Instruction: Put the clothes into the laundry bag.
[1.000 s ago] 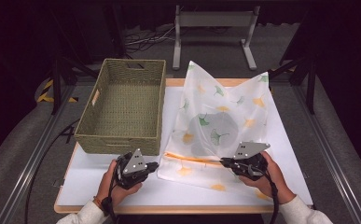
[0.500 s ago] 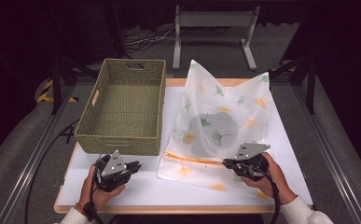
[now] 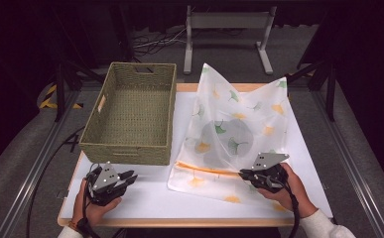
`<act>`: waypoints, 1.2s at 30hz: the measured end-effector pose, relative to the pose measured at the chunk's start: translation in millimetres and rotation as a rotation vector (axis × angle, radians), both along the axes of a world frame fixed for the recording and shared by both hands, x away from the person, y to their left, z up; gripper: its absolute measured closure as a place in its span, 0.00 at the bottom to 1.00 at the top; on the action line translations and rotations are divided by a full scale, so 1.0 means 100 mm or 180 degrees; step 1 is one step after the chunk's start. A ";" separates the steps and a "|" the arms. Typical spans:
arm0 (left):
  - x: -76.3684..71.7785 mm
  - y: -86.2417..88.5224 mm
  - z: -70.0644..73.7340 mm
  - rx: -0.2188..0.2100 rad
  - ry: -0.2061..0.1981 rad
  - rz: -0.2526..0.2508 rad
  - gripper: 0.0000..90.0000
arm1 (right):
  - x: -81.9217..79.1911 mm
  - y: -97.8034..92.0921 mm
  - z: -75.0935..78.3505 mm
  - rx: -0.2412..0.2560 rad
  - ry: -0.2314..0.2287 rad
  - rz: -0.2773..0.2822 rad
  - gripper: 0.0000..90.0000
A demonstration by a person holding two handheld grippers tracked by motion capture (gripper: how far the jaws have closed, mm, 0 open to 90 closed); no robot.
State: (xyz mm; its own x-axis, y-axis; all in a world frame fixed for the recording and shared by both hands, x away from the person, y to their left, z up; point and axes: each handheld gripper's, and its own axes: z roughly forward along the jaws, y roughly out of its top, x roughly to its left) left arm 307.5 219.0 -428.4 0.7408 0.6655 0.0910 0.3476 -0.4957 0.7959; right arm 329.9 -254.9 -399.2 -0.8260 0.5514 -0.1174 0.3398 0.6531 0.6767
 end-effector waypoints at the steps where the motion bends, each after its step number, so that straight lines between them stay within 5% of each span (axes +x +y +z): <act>1: 0.00 0.02 -0.01 0.0007 0.0012 0.0011 0.85 | 0.00 -0.01 -0.01 -0.0002 0.0000 -0.0016 0.91; 16: -0.02 0.24 -0.05 -0.0092 0.0042 0.0222 0.84 | -0.01 -0.12 -0.04 0.0016 -0.0019 -0.0103 0.86; 28: -0.01 0.34 0.00 -0.0220 -0.0089 0.0330 0.79 | -0.05 -0.18 -0.01 -0.0025 -0.0250 -0.0135 0.72; 36: 0.01 0.40 -0.08 -0.0222 -0.0062 0.0415 0.63 | -0.09 -0.26 -0.04 -0.0119 -0.0481 -0.0122 0.57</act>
